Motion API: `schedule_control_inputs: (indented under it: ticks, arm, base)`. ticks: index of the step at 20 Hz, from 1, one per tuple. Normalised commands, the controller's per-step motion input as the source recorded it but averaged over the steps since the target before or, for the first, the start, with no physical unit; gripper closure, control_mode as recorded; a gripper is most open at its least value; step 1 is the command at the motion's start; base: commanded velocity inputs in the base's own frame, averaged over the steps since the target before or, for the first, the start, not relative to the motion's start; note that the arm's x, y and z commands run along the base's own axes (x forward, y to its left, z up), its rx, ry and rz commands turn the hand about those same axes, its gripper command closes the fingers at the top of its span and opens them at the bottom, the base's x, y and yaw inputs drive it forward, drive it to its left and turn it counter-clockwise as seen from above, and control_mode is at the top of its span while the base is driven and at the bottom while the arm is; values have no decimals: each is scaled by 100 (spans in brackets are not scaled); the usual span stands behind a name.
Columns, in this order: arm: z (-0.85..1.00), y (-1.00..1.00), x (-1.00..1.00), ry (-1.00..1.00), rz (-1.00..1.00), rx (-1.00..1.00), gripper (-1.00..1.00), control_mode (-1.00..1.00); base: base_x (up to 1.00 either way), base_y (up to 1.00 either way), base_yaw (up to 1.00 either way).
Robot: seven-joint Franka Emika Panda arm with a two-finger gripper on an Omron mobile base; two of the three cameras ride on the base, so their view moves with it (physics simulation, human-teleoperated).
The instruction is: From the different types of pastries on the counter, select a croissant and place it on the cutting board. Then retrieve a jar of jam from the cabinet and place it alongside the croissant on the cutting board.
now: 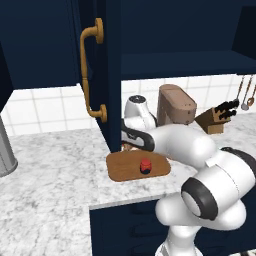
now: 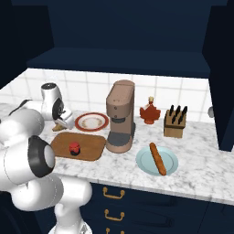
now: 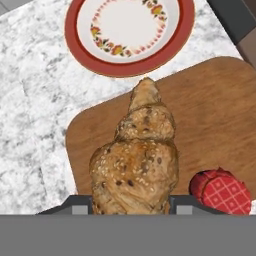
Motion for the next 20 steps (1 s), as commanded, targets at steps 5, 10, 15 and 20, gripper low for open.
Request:
schedule_control_inputs:
  ticks: [5, 10, 15, 20]
  arm:
    - [-44, 0, 0, 0, 0, 0, 100, -100]
    - [-35, 16, -16, 0, 0, 0, 100, -100]
    - [-25, 25, -23, 1, 0, 0, 100, -100]
    - [-2, -25, 0, 0, 2, 0, 100, -100]
  base:
    - [0, 0, 0]
    - [0, 0, 0]
    - [0, 0, 0]
    - [0, 0, 0]
